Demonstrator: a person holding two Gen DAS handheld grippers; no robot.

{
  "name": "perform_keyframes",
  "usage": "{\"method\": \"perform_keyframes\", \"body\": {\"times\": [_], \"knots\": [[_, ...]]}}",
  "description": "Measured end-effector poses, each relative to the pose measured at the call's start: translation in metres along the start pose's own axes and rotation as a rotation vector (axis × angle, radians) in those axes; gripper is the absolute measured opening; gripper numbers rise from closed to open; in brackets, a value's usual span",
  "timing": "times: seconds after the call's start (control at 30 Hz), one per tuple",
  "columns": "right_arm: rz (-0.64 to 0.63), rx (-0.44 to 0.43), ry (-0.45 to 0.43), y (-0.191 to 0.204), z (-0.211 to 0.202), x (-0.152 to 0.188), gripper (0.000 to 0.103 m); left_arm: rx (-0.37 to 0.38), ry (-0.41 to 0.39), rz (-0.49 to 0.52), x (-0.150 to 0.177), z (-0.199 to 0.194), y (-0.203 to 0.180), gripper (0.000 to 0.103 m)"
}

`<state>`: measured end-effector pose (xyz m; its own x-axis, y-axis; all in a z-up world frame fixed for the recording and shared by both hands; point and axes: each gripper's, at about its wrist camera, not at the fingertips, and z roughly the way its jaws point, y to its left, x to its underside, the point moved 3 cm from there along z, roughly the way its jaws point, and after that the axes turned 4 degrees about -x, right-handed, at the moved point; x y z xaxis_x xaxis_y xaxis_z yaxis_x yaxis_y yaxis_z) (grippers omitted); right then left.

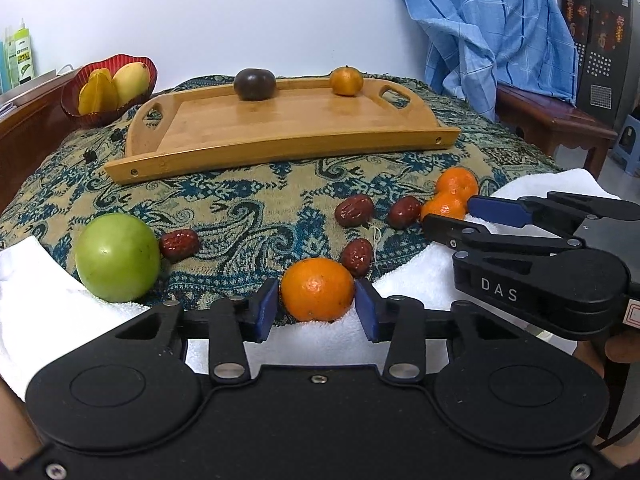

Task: Organize fruits
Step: 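Close the left gripper on a mandarin while the right gripper grasps another mandarin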

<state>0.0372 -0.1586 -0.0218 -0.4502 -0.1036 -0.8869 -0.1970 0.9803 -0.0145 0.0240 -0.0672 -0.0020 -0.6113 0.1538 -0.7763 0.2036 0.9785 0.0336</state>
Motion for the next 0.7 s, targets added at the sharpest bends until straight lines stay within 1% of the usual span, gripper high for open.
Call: {"method": "perform_keyframes", "body": {"times": [0.23,0.37,0.57,0.63,0.67,0.7], "knots": [[-0.025,0.012,0.016,0.002,0.006,0.001,0.049,0.0,0.0,0.02,0.002,0.002,-0.001,0.039],[-0.041,0.016,0.019,0.004,0.01,0.001,0.049,0.003,0.012,0.009,0.004,0.005,-0.001,0.039],[-0.068,0.026,0.021,0.007,0.01,0.003,0.049,-0.002,0.003,0.012,0.004,0.005,-0.001,0.039],[-0.067,0.028,0.018,0.007,0.01,0.003,0.044,0.0,-0.001,0.004,0.003,0.004,-0.001,0.038],[-0.066,0.032,0.016,0.007,0.01,0.002,0.039,-0.001,-0.002,0.002,0.003,0.004,-0.001,0.038],[-0.063,0.033,0.014,0.006,0.009,0.002,0.039,-0.002,-0.004,0.003,0.003,0.003,-0.001,0.038]]}}
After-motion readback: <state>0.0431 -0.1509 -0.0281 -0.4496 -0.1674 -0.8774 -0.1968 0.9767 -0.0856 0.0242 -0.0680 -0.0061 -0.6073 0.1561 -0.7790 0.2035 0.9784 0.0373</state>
